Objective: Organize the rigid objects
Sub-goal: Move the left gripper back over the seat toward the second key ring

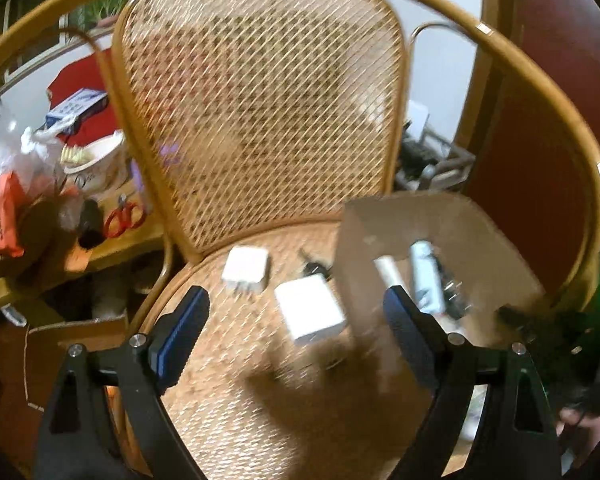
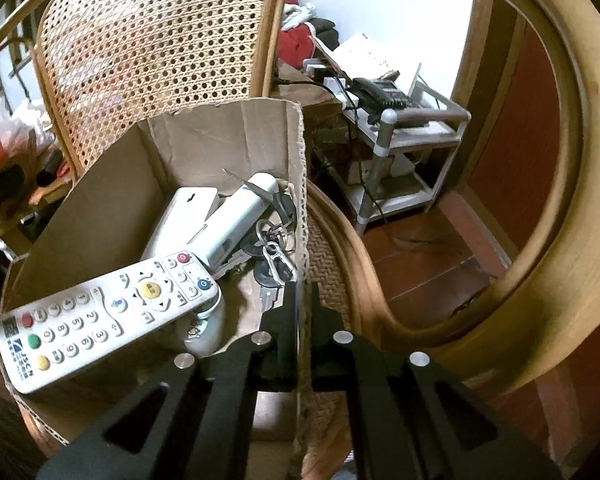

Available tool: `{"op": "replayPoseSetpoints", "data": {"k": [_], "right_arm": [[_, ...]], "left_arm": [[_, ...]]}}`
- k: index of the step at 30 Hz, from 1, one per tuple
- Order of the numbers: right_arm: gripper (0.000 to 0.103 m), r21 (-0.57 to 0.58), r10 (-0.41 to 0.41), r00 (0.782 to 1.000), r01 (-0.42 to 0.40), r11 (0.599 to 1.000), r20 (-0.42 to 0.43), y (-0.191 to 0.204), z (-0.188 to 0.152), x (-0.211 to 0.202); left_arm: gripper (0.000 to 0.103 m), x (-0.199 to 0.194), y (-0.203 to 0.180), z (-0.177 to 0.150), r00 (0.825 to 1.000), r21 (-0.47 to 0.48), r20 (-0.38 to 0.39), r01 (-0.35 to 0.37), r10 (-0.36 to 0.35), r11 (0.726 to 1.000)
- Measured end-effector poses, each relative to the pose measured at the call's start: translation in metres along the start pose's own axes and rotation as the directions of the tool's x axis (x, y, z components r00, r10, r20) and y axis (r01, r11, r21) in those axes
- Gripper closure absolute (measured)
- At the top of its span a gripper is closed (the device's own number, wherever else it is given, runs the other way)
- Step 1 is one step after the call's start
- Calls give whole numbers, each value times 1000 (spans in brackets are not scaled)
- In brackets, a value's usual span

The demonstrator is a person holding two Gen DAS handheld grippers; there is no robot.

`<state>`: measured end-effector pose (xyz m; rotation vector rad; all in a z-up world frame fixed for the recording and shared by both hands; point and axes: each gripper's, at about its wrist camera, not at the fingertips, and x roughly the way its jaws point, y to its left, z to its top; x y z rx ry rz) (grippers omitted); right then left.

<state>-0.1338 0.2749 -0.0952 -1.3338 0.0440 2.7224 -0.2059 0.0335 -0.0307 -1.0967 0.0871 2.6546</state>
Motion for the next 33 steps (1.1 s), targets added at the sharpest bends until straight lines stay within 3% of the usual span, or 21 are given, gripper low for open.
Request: {"op": "replayPoseSetpoints", "data": {"k": [6, 9, 16, 27, 29, 31, 33], "right_arm": [[99, -27, -5, 1000, 5, 1000, -12, -4, 2, 0], [98, -52, -18, 1000, 17, 998, -17, -2, 2, -1], [98, -54, -21, 1000, 20, 998, -19, -3, 2, 0], [98, -45, -21, 999, 20, 999, -32, -6, 2, 2], [98, -45, -19, 999, 18, 999, -32, -7, 2, 2], [98, -45, -22, 999, 20, 999, -30, -7, 3, 3], [98, -44, -21, 999, 19, 999, -31, -5, 3, 2]], "left_arm": [[15, 26, 16, -27, 995, 14, -99, -26, 28, 1000], [15, 43, 13, -40, 987, 73, -147, -59, 69, 996], [17, 85, -3, -60, 971, 106, -236, 47, -21, 993], [14, 112, -4, -59, 968, 124, -238, 114, -82, 986], [19, 110, -6, -59, 967, 129, -240, 122, -89, 984], [55, 104, -10, -59, 966, 148, -232, 148, -111, 978], [78, 100, -11, -59, 963, 151, -245, 156, -115, 976]]}}
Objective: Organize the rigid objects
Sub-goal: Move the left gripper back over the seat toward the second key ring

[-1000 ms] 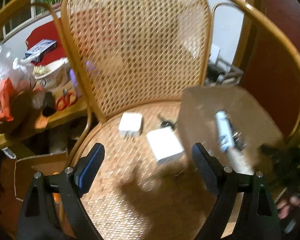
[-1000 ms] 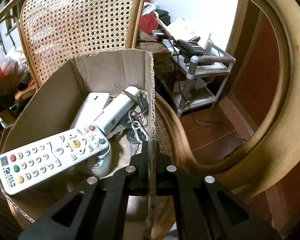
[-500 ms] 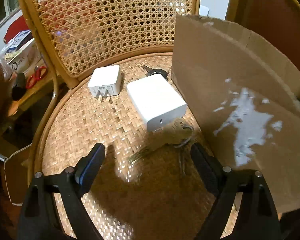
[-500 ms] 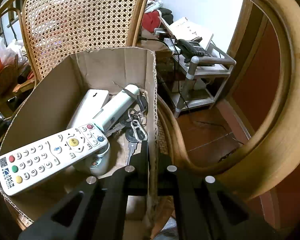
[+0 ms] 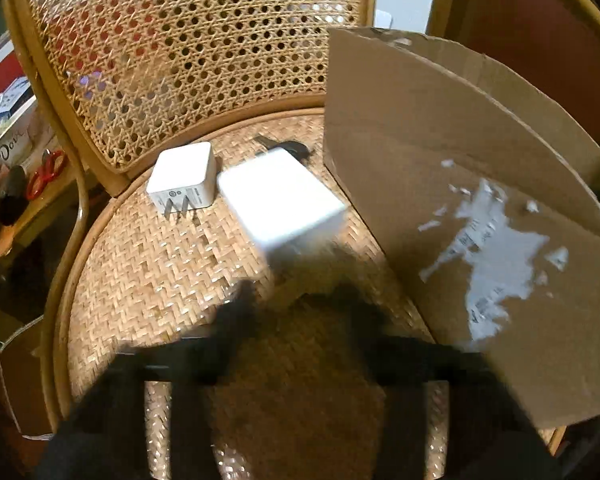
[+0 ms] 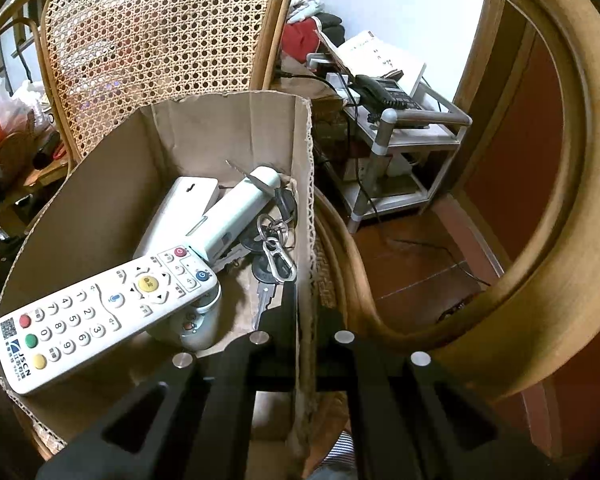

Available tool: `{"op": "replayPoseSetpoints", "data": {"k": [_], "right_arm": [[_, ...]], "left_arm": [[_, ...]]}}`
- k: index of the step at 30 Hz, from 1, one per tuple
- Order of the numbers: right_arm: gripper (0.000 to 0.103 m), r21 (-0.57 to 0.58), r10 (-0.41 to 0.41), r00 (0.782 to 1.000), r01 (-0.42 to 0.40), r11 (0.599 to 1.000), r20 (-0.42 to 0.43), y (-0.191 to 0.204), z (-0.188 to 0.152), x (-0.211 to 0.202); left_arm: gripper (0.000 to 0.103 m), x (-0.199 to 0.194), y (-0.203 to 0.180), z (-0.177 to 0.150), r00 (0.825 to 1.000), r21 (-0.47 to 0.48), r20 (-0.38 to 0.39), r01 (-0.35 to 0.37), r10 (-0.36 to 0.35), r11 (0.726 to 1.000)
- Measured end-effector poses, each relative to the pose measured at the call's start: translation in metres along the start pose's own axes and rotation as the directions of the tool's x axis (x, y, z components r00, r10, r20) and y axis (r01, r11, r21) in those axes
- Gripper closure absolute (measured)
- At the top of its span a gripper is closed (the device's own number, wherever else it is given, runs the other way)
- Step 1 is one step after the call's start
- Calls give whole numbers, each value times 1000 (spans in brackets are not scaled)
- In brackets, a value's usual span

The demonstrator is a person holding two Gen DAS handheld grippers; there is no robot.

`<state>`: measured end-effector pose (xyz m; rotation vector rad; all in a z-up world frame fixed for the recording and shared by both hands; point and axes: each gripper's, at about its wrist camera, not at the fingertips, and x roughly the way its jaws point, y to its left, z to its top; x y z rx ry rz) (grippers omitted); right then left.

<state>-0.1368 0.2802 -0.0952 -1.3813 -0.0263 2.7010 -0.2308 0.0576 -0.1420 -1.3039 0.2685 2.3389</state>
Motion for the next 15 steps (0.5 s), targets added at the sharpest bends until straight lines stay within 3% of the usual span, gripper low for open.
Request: {"op": "replayPoseSetpoints", "data": {"k": [5, 7, 8, 9, 15], "right_arm": [[98, 1, 2, 1000, -2, 1000, 0, -1, 0, 0], [98, 0, -1, 1000, 1, 1000, 1, 0, 0, 0], [98, 1, -1, 1000, 1, 1000, 1, 0, 0, 0], [98, 3, -3, 1000, 3, 1000, 2, 0, 1, 0], [98, 8, -9, 1000, 9, 1000, 5, 4, 2, -1]], "left_arm": [[81, -14, 12, -5, 999, -77, -7, 52, -52, 996], [86, -31, 12, -3, 998, -64, 32, 47, -45, 997], [100, -43, 11, -3, 997, -49, 59, 44, -41, 998], [103, -55, 10, 1, 996, -41, 88, 33, -29, 999], [103, -119, 5, 19, 975, -17, 221, 36, -32, 999]]}}
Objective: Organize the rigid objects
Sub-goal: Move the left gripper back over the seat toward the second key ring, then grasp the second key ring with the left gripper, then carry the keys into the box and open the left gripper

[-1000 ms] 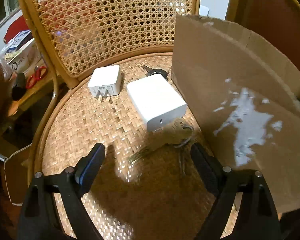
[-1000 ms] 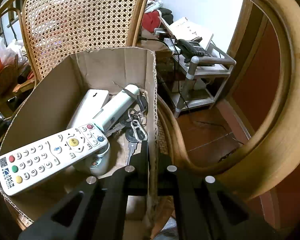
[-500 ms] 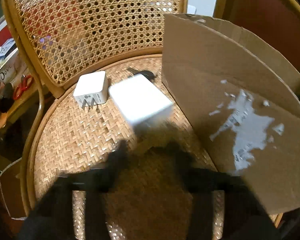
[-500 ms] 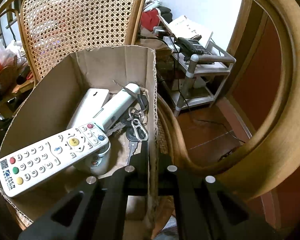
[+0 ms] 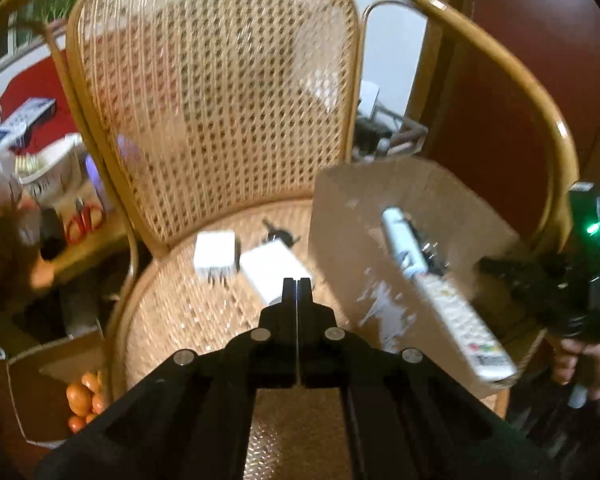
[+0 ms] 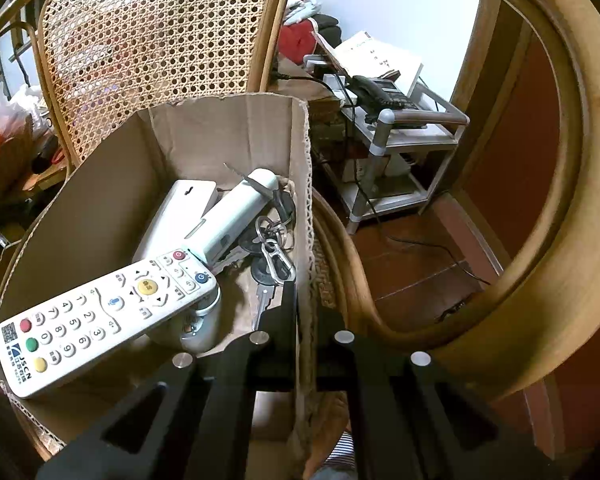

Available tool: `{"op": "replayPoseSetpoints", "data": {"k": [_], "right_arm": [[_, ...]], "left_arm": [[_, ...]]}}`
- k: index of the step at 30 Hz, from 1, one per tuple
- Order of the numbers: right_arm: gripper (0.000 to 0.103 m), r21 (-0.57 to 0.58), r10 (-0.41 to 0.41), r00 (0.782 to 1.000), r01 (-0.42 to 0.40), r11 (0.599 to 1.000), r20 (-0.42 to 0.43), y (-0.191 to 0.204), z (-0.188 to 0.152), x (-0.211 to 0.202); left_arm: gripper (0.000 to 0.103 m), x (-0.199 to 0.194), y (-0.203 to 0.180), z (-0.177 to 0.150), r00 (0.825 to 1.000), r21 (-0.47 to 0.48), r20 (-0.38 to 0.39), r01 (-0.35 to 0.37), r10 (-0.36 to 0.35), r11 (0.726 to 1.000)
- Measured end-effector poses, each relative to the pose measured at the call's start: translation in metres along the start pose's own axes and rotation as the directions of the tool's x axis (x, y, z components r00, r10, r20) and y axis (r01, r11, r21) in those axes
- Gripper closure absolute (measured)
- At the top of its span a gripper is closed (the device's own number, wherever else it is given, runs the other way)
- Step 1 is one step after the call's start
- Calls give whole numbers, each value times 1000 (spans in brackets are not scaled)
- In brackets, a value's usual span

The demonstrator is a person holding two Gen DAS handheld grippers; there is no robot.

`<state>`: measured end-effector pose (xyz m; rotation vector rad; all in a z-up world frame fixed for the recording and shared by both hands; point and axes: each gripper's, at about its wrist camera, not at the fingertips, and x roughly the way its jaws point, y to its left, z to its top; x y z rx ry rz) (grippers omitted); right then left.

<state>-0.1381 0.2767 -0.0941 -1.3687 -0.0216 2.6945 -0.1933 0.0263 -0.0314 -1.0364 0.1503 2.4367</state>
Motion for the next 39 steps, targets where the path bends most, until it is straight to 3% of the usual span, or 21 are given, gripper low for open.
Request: {"op": "replayPoseSetpoints", "data": {"k": [2, 4, 6, 7, 9, 12, 15, 17, 18, 19, 24, 30, 34, 39], "right_arm": [[98, -1, 1, 1000, -1, 1000, 0, 0, 0, 0], [98, -2, 1, 1000, -1, 1000, 0, 1, 0, 0], [98, -4, 3, 1000, -3, 1000, 0, 1, 0, 0], [98, -4, 3, 1000, -3, 1000, 0, 2, 0, 0], [98, -5, 3, 1000, -3, 1000, 0, 2, 0, 0], [98, -7, 3, 1000, -3, 1000, 0, 2, -1, 0], [98, -5, 3, 1000, -3, 1000, 0, 2, -1, 0], [98, -5, 5, 1000, -5, 1000, 0, 3, -1, 0], [98, -5, 6, 1000, -6, 1000, 0, 3, 0, 0], [98, -5, 5, 1000, -5, 1000, 0, 3, 0, 0], [98, -3, 4, 1000, -4, 1000, 0, 3, -1, 0], [98, -4, 5, 1000, -5, 1000, 1, 4, 0, 0], [98, -1, 4, 1000, -4, 1000, 2, 5, -1, -1], [98, 4, 8, 1000, -8, 1000, 4, 1, -2, -1]], "left_arm": [[103, -3, -5, 2, 1000, 8, -23, 9, -9, 1000], [96, 6, -10, -2, 998, 34, -61, -31, 33, 999], [83, 34, -6, -7, 982, 44, -173, -65, 72, 997], [83, 45, -7, -15, 973, 55, -214, -74, 84, 996], [73, 65, -6, -27, 960, 53, -265, -85, 96, 995], [63, 88, -3, -38, 948, 32, -304, -87, 93, 996], [42, 100, 4, -44, 945, -1, -308, -114, 108, 993], [54, 99, 3, -43, 940, -4, -332, -85, 78, 996], [79, 99, 2, -41, 935, 3, -348, -78, 74, 997], [83, 97, 3, -40, 936, -4, -346, -70, 64, 998], [84, 84, 0, -34, 962, -43, -274, -4, -8, 999], [84, 28, -12, 8, 993, -41, -114, 32, -37, 999], [84, -3, -36, 34, 996, -9, -37, 84, -85, 996], [83, 7, -74, 44, 988, 53, -67, 140, -136, 989]]}}
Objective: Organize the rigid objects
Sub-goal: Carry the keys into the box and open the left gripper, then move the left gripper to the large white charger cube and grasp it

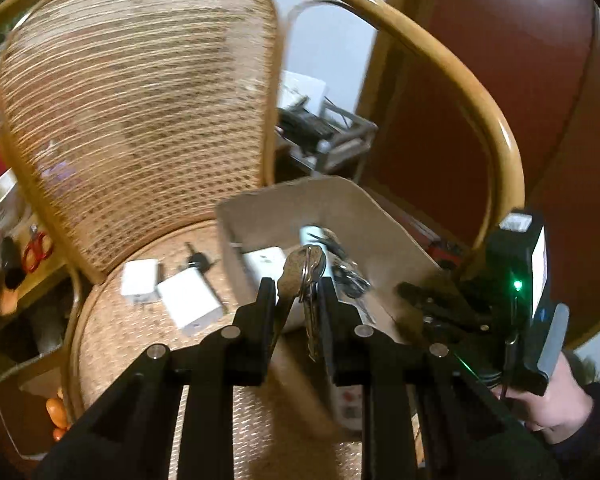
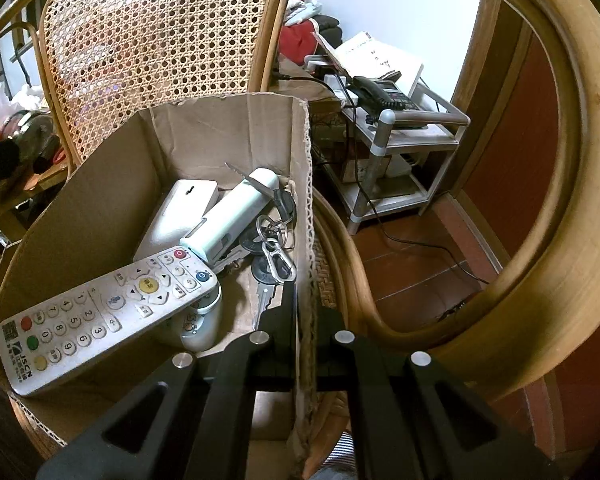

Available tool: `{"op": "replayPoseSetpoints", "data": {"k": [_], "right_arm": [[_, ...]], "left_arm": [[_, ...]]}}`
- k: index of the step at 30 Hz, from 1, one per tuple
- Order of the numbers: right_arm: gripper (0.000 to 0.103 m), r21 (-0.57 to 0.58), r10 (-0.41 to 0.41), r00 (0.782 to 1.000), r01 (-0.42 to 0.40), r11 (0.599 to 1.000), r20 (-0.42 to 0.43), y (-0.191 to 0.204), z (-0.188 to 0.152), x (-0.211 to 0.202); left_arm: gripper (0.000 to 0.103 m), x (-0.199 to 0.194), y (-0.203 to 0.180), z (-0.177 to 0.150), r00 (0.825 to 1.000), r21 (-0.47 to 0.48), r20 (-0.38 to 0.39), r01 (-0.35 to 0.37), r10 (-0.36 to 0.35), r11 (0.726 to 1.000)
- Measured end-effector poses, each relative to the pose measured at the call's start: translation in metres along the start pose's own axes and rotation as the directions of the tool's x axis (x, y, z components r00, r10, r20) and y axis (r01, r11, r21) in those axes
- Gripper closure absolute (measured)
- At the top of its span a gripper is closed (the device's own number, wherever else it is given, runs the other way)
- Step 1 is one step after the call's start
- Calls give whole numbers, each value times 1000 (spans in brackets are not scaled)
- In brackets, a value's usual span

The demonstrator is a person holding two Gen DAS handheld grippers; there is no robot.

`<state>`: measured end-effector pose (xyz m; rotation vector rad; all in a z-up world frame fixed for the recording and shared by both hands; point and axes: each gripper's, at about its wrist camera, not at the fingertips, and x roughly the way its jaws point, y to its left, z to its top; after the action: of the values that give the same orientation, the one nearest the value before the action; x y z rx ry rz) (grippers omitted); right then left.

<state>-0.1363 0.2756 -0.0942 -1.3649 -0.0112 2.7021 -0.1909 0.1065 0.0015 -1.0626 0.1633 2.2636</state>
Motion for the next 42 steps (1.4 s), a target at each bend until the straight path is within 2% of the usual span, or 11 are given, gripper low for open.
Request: {"op": "replayPoseSetpoints", "data": {"k": [7, 9, 11, 14, 16, 20, 25, 29, 32, 37, 42], "right_arm": [[97, -3, 3, 1000, -3, 1000, -1, 0, 0, 0], [97, -6, 3, 1000, -3, 1000, -1, 0, -1, -1], [97, -7, 6, 1000, -6, 1000, -2, 0, -1, -1], [97, -7, 9, 1000, -9, 1000, -2, 0, -1, -1], [97, -8, 8, 1000, -8, 1000, -4, 0, -1, 0], [97, -8, 7, 1000, -7, 1000, -2, -1, -1, 1], [97, -6, 5, 1000, -5, 1000, -2, -2, -1, 3], [97, -7, 6, 1000, -6, 1000, -2, -2, -1, 2], [97, -8, 6, 1000, -6, 1000, -2, -2, -1, 2], [97, -9, 3, 1000, -3, 1000, -2, -2, -2, 3], [95, -5, 1, 1000, -1, 1000, -4, -1, -2, 2]], "left_arm": [[86, 47, -30, -6, 997, 20, -81, 9, -7, 1000], [83, 55, -32, -7, 995, 20, -99, 7, -5, 1000], [69, 52, -31, -8, 996, 7, -81, -26, 26, 1000], [21, 38, -13, -5, 1000, -50, -11, -22, 21, 999], [8, 26, -1, -5, 998, -92, 38, -41, 45, 995], [5, 4, 35, -7, 980, -169, 98, -157, 175, 973], [4, 31, 85, -27, 961, -245, -29, -274, 275, 930], [7, 68, 110, -53, 958, -308, -110, -288, 266, 907], [9, 86, 108, -60, 958, -296, -123, -284, 258, 912], [10, 103, 104, -47, 943, -250, -131, -330, 306, 910], [10, 120, 106, -37, 945, -255, -142, -322, 294, 912]]}}
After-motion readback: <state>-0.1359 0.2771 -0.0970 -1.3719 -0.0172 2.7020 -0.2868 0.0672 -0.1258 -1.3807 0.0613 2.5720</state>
